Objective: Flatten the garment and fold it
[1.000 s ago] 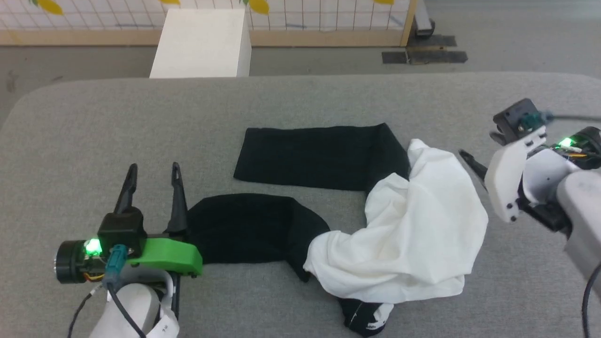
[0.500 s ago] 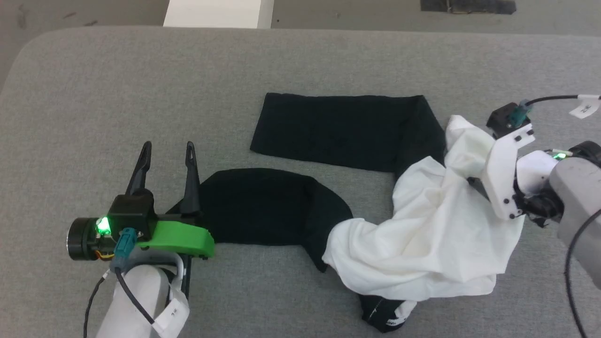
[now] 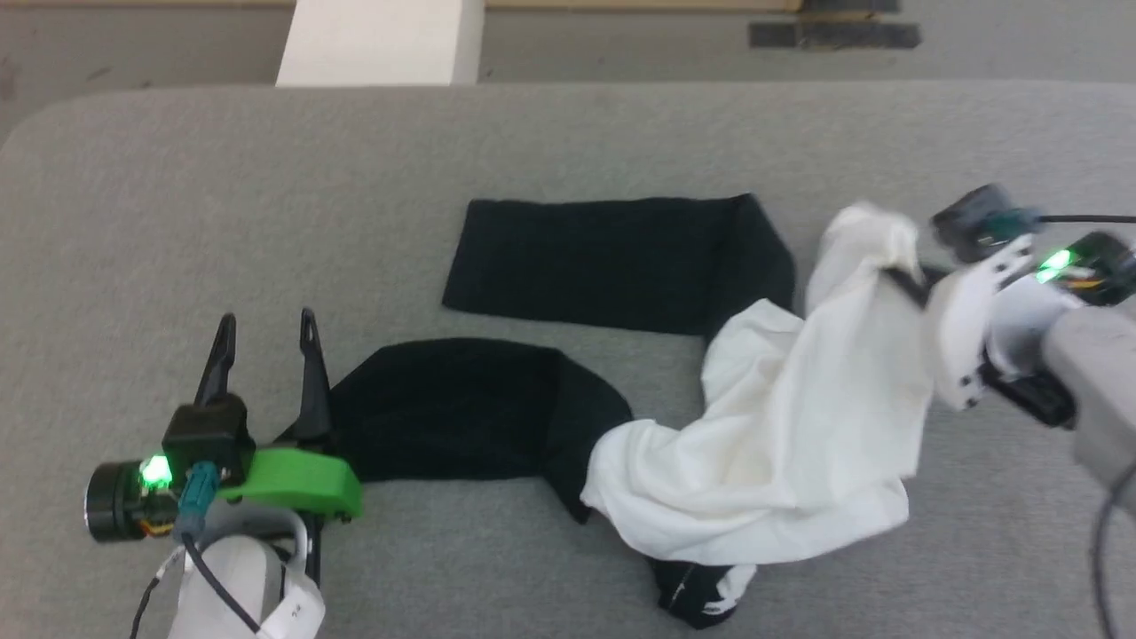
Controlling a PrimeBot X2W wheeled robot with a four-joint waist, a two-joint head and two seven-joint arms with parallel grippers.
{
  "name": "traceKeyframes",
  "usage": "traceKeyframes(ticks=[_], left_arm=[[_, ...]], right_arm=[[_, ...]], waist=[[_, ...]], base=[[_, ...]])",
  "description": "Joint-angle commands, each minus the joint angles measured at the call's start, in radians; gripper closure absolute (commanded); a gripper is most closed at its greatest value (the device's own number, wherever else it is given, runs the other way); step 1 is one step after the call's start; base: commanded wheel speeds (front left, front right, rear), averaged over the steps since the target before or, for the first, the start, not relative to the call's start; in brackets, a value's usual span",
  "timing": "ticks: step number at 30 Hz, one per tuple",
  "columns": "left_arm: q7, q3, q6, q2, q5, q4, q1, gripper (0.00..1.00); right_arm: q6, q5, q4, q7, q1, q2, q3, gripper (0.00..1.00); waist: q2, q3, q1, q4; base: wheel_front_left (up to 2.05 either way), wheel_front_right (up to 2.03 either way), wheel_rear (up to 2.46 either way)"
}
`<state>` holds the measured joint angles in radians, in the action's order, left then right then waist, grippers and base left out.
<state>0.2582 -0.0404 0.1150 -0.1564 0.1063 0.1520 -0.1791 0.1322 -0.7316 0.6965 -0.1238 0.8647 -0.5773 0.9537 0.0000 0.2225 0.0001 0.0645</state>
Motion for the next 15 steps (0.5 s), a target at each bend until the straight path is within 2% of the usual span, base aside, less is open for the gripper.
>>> traceKeyframes(ticks=[1, 6, 10, 13, 15], left_arm=[[0.004, 0.009, -0.005, 0.006, -0.007, 0.002, 0.020, 0.00], [0.004, 0.035, -0.010, 0.018, -0.021, -0.002, 0.073, 0.00], [0.004, 0.050, -0.012, 0.027, -0.031, -0.010, 0.101, 0.00], [0.004, 0.057, -0.016, 0.031, -0.037, -0.016, 0.111, 0.00], [0.004, 0.058, -0.021, 0.034, -0.042, -0.017, 0.112, 0.00]], right_arm=[[-0.002, 0.008, -0.026, 0.044, 0.017, -0.034, -0.011, 1.00], [-0.002, 0.024, -0.199, 0.143, -0.089, -0.168, -0.086, 1.00], [-0.002, 0.002, -0.319, 0.120, -0.308, -0.230, -0.188, 1.00], [-0.002, 0.026, -0.353, 0.091, -0.501, -0.239, -0.257, 1.00], [-0.002, 0.048, -0.353, 0.072, -0.613, -0.215, -0.299, 1.00]], waist=[[0.0000, -0.086, -0.0001, -0.084], [0.0000, -0.132, -0.0001, -0.131], [0.0000, -0.150, -0.0001, -0.155], [0.0000, -0.152, -0.0001, -0.163], [0.0000, -0.151, -0.0001, -0.162]], base=[[0.00, 0.00, 0.00], [0.00, 0.00, 0.00], [0.00, 0.00, 0.00], [0.00, 0.00, 0.00], [0.00, 0.00, 0.00]])
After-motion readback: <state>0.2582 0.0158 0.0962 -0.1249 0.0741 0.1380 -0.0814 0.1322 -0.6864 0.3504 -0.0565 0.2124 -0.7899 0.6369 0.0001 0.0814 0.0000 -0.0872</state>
